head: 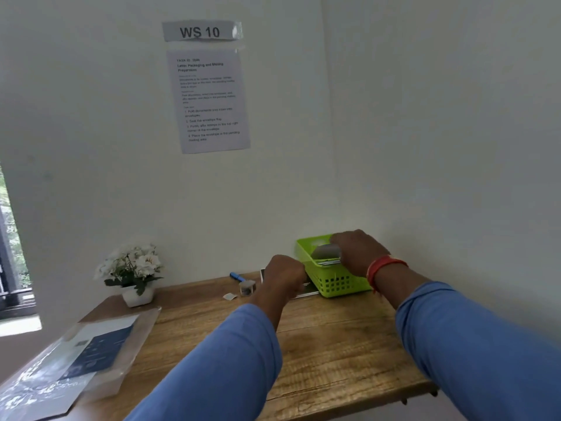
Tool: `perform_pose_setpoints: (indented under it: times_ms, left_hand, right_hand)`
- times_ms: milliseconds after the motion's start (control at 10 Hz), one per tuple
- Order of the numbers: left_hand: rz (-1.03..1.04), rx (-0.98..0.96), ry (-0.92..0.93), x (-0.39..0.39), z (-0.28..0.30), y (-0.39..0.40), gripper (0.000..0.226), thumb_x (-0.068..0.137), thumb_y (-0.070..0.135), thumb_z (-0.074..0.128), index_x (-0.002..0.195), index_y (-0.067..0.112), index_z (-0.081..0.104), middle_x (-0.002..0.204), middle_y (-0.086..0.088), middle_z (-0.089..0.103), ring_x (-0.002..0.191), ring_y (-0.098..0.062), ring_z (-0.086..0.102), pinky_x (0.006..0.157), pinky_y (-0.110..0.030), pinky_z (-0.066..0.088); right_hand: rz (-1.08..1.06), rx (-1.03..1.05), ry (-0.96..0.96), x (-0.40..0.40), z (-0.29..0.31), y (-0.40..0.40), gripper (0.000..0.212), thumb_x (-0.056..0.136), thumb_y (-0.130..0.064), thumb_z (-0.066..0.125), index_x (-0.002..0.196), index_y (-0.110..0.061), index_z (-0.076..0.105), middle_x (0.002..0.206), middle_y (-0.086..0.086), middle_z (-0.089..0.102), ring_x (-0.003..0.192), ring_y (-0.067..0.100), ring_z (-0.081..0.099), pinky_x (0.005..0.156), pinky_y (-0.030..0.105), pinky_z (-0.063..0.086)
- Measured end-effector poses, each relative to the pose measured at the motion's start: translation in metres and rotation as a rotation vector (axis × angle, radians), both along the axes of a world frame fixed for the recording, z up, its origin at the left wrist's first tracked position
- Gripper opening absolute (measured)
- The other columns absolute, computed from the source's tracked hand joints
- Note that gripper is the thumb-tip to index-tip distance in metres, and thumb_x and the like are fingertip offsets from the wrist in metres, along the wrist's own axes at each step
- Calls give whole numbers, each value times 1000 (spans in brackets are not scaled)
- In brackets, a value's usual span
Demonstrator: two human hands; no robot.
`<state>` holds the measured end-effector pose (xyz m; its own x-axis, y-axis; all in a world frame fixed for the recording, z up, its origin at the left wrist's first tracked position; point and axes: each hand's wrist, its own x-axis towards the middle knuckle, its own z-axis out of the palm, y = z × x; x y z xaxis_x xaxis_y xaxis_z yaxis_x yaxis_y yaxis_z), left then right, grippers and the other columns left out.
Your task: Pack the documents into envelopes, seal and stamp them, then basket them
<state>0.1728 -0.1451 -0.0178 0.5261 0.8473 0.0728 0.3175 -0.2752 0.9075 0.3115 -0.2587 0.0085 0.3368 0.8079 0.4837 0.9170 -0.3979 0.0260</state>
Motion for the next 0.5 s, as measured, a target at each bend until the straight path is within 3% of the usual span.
perform_pose_setpoints:
  times_ms: [200, 300, 400, 500]
  left_hand:
    - [10, 114, 67, 3, -2, 4, 31, 92, 16, 55, 114, 0, 70, 108, -16, 74, 98, -32, 73, 84, -43, 62]
    - [36, 274, 147, -9, 6, -5, 36, 95, 34, 50, 99, 5, 73, 101, -15, 74, 96, -34, 72, 82, -34, 57]
    - [66, 462, 184, -32, 18, -18, 44, 102, 39, 42, 96, 5, 69, 104, -16, 70, 102, -33, 64, 75, -30, 39]
    - [154, 617, 205, -68, 33, -37, 50, 102, 49, 35, 104, 9, 65, 109, -18, 68, 104, -36, 62, 81, -34, 43]
  right_hand:
    - [-174, -26, 48, 1, -20, 9, 30, 95, -14, 47, 119, -21, 64, 121, 13, 65, 111, 34, 63, 91, 41, 52]
    - [-110, -112, 71, -11, -18, 2, 36, 97, -23, 50, 131, -25, 60, 134, 9, 60, 123, 30, 56, 100, 41, 48]
    - [-25, -77, -40, -41, -10, -5, 36, 95, -21, 52, 130, -20, 61, 127, 12, 63, 118, 30, 59, 96, 40, 49]
    - [110, 0, -44, -78, 9, -8, 32, 100, -25, 46, 126, -17, 63, 122, 16, 65, 115, 34, 61, 93, 43, 50]
